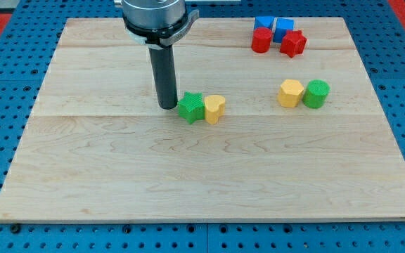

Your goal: Move your arm towards the green star

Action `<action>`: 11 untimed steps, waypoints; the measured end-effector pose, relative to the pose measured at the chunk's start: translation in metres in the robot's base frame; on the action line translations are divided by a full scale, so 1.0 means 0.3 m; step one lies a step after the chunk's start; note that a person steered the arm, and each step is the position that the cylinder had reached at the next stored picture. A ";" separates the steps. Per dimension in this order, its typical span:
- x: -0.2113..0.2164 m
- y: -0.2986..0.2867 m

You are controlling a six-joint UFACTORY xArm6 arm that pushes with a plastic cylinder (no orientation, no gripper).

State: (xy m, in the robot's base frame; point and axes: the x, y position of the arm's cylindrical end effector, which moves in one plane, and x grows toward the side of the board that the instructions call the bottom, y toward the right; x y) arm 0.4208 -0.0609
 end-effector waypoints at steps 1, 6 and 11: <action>0.000 0.000; 0.003 -0.135; 0.100 -0.157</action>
